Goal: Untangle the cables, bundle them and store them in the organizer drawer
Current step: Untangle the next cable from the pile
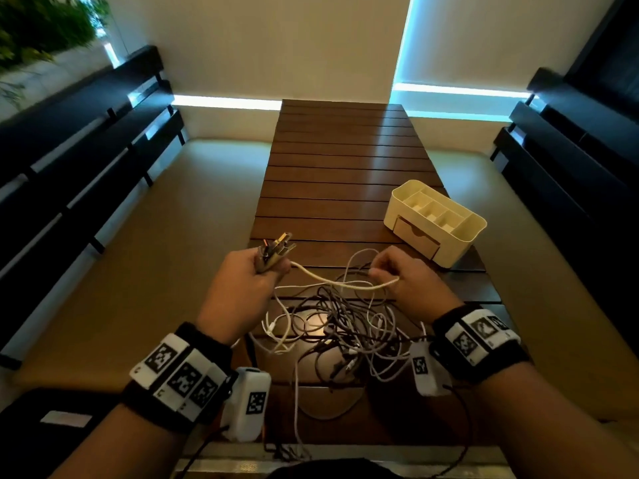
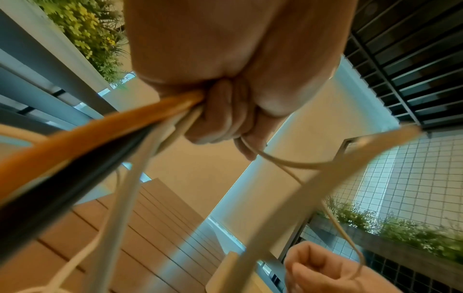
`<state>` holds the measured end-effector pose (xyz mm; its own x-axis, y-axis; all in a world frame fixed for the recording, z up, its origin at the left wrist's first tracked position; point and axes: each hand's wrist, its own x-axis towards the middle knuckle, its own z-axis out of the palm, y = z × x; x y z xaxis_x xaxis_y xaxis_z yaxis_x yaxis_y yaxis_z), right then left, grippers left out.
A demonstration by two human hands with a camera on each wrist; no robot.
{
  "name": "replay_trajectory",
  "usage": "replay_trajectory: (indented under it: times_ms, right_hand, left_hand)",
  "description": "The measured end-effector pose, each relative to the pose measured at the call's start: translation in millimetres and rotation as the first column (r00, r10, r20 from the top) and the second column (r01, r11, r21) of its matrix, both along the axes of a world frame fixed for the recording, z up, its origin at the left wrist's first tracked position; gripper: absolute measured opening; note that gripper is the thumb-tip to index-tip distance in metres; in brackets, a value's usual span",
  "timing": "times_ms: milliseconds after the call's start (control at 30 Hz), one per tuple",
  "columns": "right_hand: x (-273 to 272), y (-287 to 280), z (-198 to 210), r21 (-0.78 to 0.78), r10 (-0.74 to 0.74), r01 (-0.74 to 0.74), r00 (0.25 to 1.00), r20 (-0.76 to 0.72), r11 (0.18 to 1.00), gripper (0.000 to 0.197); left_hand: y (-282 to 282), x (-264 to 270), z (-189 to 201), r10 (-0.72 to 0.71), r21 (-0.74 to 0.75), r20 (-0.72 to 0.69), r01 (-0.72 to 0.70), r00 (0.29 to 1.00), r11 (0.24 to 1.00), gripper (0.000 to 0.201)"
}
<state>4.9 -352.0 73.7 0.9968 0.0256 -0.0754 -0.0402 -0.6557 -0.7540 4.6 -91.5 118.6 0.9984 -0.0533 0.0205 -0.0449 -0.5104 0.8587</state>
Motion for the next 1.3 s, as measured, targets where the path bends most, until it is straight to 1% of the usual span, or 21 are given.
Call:
replay_trajectory:
  times_ms: [33,67,133,167,233,300,367,433,500,567,667,767,867,933,1000,1033,1100,1167,1200,1233,1300]
  right_hand:
    - [-3.9,1.8,6.1,-0.008,0.06,-0.06,0.997,-0.044,0.998,0.007]
    - [-7.6,2.2,10.4,-0.019,0.116,-0.118,0.989,-0.092,0.993,0.015]
    - [-17.6,1.0,17.3,-0.009,0.178,-0.183,0.966,-0.187,0.983,0.029]
    - [-23.9,0.1,20.5,0.006,0.201,-0.205,0.956,-0.215,0.979,0.033]
    - [-37.9,0.7,25.0,0.044,0.266,-0.263,0.938,-0.224,0.964,0.028]
    - [-52.8,3.7,28.1,0.061,0.325,-0.32,0.926,-0.19,0.946,0.021]
    - [-65.6,6.7,25.9,0.061,0.354,-0.349,0.922,-0.158,0.935,0.032]
    - [-74.1,8.1,18.5,0.048,0.335,-0.331,0.934,-0.126,0.942,0.034]
    - [-79.8,8.7,8.8,0.047,0.278,-0.275,0.955,-0.101,0.96,0.026]
    - [-84.0,12.1,1.8,0.025,0.258,-0.257,0.959,-0.116,0.966,0.017]
    - [-91.5,22.8,-6.4,0.022,0.289,-0.291,0.939,-0.183,0.957,0.006]
    - [-96.5,33.6,-13.0,0.038,0.276,-0.275,0.931,-0.238,0.961,0.008]
    - [-98.1,41.6,-15.0,0.06,0.264,-0.257,0.929,-0.26,0.965,0.009]
    - [-99.7,44.8,-13.6,0.093,0.27,-0.254,0.925,-0.269,0.963,0.006]
    - [-101.9,45.7,-12.3,0.151,0.309,-0.273,0.889,-0.338,0.95,0.007]
    - [-103.1,45.3,-11.6,0.183,0.349,-0.299,0.846,-0.403,0.937,0.008]
    - [-105.2,42.9,-11.9,0.217,0.442,-0.389,0.716,-0.541,0.895,0.01]
    - [-104.4,36.2,-13.8,0.15,0.509,-0.543,0.606,-0.611,0.826,0.014]
    - [-103.2,33.9,-13.3,0.1,0.523,-0.604,0.581,-0.624,0.791,0.017]
    - [-101.1,32.0,-12.5,0.059,0.525,-0.637,0.574,-0.628,0.768,0.021]
    - [-94.8,29.4,-12.6,-0.037,0.486,-0.644,0.612,-0.624,0.764,0.036]
  left_hand:
    - [1.3,0.7,-1.8,0.01,0.003,-0.01,-0.01,1.0,1.0,0.02]
    - [2.0,1.1,-2.6,0.011,0.008,-0.014,-0.011,1.0,1.0,0.021]
    - [2.1,1.6,-2.3,0.01,0.018,-0.019,-0.009,1.0,1.0,0.022]
    - [1.9,2.2,-1.9,0.01,0.023,-0.027,-0.01,1.0,1.0,0.024]
    - [1.9,3.2,-2.6,0.013,0.026,-0.041,-0.012,0.999,1.0,0.026]
    - [0.4,2.8,-4.6,0.01,0.015,-0.06,-0.009,0.998,1.0,0.025]
    - [-2.3,0.3,-8.5,-0.008,0.02,-0.099,0.01,0.995,1.0,0.024]
    - [-4.8,-3.5,-14.1,-0.034,0.037,-0.129,0.039,0.991,0.999,0.021]
    - [-6.8,-7.1,-21.1,-0.066,0.038,-0.14,0.072,0.988,0.997,0.022]
    - [-8.0,-11.7,-27.8,-0.104,0.011,-0.166,0.108,0.981,0.994,0.023]
    - [-7.1,-18.7,-34.4,-0.133,-0.028,-0.221,0.13,0.966,0.991,0.018]
    - [-2.3,-24.9,-42.2,-0.155,-0.035,-0.266,0.151,0.951,0.988,0.024]
    - [3.4,-29.7,-45.6,-0.16,-0.091,-0.299,0.139,0.941,0.986,0.02]
    - [6.6,-31.8,-44.6,-0.155,-0.111,-0.299,0.127,0.941,0.986,0.021]
    - [9.5,-32.0,-44.3,-0.136,-0.099,-0.27,0.113,0.953,0.989,0.021]
    - [11.2,-31.5,-44.2,-0.114,-0.114,-0.256,0.087,0.96,0.99,0.021]
    - [14.9,-29.3,-43.6,-0.064,-0.257,-0.276,-0.01,0.959,0.966,0.027]
    - [18.1,-25.9,-40.0,-0.038,-0.426,-0.321,-0.109,0.946,0.898,0.026]
    - [19.0,-24.2,-37.6,-0.031,-0.481,-0.34,-0.146,0.94,0.865,0.025]
    - [19.9,-22.6,-35.6,-0.029,-0.523,-0.354,-0.172,0.935,0.835,0.024]
    - [20.0,-20.8,-33.2,-0.041,-0.574,-0.365,-0.19,0.93,0.797,0.025]
